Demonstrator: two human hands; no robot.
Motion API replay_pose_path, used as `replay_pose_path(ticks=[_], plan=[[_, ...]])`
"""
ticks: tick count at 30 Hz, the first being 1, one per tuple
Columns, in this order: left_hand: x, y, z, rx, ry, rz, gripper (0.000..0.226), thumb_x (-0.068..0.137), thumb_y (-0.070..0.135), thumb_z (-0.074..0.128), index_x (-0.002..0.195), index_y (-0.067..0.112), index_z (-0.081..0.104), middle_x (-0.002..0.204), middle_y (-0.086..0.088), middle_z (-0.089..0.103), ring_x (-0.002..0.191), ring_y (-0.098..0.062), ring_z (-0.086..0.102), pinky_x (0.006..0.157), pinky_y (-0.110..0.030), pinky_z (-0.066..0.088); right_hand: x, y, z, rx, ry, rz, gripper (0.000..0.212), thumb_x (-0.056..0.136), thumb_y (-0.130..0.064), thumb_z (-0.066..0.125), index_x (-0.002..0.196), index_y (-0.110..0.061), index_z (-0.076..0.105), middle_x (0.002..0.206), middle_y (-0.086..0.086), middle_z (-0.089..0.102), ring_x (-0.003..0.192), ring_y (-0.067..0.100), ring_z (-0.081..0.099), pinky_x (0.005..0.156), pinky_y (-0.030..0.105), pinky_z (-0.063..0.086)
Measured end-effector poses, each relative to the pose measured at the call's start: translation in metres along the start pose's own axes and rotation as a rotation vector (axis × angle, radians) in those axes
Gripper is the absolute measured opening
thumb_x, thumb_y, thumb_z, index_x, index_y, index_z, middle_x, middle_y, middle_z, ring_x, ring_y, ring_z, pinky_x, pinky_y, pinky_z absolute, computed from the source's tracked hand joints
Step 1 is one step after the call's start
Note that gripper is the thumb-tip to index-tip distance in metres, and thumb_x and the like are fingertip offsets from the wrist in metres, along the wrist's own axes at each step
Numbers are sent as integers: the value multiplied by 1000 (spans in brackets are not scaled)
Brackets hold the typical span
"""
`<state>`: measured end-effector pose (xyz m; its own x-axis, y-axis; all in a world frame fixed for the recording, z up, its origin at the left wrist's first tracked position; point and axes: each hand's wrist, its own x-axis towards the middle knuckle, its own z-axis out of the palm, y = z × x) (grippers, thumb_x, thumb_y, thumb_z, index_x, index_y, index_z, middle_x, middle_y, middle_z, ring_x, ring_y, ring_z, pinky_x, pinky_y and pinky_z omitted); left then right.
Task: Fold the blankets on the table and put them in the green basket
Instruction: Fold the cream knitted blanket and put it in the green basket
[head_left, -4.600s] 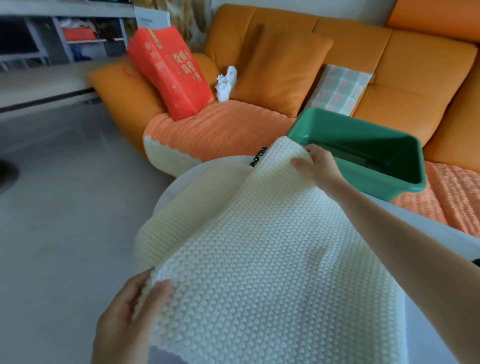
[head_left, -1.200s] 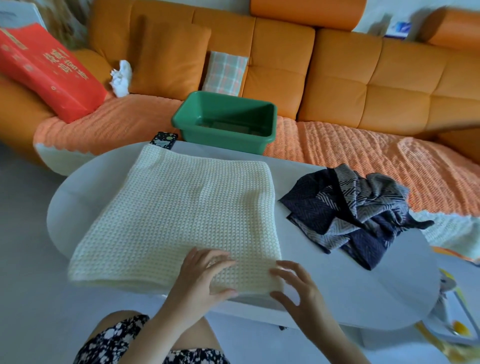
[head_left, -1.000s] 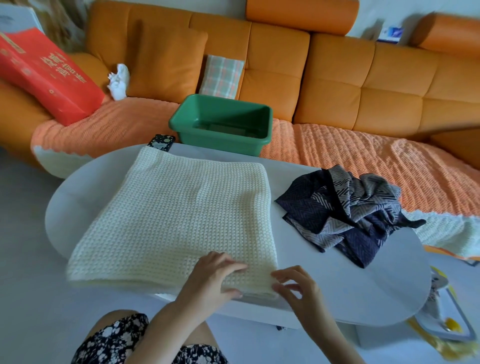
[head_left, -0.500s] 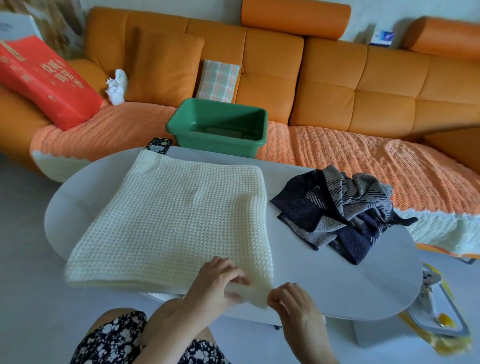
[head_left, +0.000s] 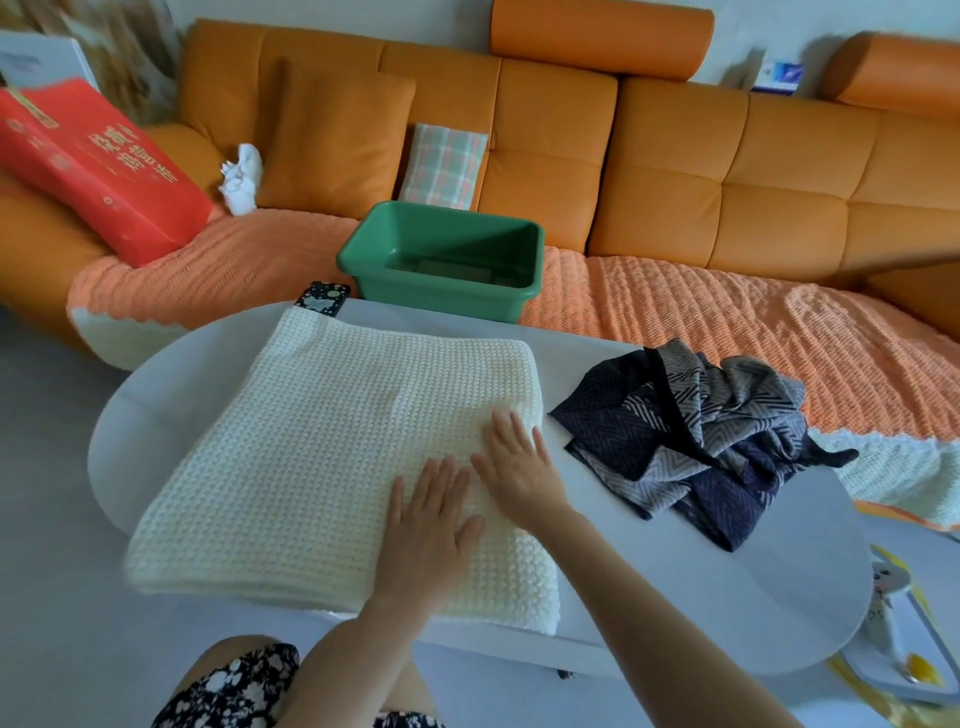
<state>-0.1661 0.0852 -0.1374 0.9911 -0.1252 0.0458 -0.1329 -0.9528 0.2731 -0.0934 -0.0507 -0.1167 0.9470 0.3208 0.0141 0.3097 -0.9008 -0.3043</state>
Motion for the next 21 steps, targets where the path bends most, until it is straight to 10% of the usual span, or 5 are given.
replay_pose_path(ticks=[6,11,14,21], plan=[[2,0,-1,35,-48,-43,68,97,49,10,126,11,58,130,-7,57,122,-25,53,102,-50,27,9,11,17,61,-66,46,56,101,-43,16,151,-18,5,156,-7,-5,144,12,-14,116,31,-13],[6,27,-16,-68,26,-44,43,94,37,39,131,18,49,141,-1,44,133,-22,36,111,-45,25,4,44,-8,974,201,360,37,98,-21,44,135,-18,47,138,3,47,123,20,49,99,36,44],[9,59,-16,-159,118,-46,41,82,46,55,107,14,63,108,-4,60,102,-27,56,84,-41,45,-2,67,-26,1246,160,566,28,95,-11,48,121,-2,57,112,12,56,97,21,57,73,30,52],[15,112,-17,106,-59,-203,86,76,59,62,134,9,23,130,-6,30,114,-23,36,89,-37,36,10,84,-48,1220,44,610,23,96,-16,49,115,-4,56,105,15,61,84,27,64,73,39,55]])
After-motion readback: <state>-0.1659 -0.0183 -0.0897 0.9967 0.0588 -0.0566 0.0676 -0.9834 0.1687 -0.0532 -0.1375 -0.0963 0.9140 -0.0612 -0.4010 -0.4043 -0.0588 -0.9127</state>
